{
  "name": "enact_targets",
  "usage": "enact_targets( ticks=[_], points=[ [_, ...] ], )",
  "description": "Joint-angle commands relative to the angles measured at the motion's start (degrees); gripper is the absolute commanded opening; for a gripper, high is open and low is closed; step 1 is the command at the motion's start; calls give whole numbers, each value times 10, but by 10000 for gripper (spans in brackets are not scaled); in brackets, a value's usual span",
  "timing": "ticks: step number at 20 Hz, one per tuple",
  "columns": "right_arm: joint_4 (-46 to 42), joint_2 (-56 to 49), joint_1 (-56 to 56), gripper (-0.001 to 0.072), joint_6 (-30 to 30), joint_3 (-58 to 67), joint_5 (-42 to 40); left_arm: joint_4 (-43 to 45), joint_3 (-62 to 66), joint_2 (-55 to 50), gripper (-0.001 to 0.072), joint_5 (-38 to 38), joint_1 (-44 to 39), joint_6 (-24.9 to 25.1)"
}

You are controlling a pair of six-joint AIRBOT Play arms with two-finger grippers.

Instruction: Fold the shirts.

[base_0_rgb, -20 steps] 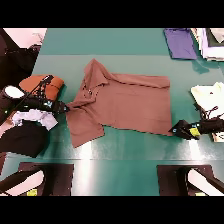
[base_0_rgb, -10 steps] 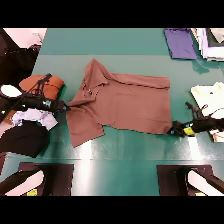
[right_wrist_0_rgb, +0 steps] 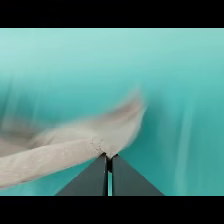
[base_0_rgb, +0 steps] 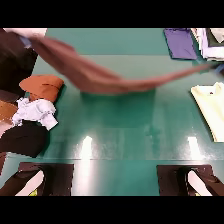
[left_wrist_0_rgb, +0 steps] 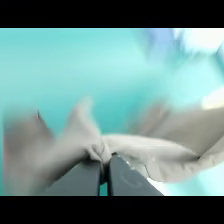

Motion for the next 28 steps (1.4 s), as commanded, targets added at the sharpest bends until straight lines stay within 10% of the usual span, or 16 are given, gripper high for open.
enact_targets(
  ticks=[1, 10, 20, 28],
  points=[
    [-20, 14, 0, 16, 11, 201, -27, -8, 209, 12, 27, 48, 0, -11],
    [-162, 5, 0, 15, 56, 373, 25, -19, 318, 44, 27, 92, 0, -22],
    [-146, -289, 7, 15, 63, 241, 201, -10, -96, -104, 27, -12, -37, -21],
    [-147, -466, 18, 15, 73, 198, 49, -40, -79, -396, 28, 220, -83, 59]
  ],
)
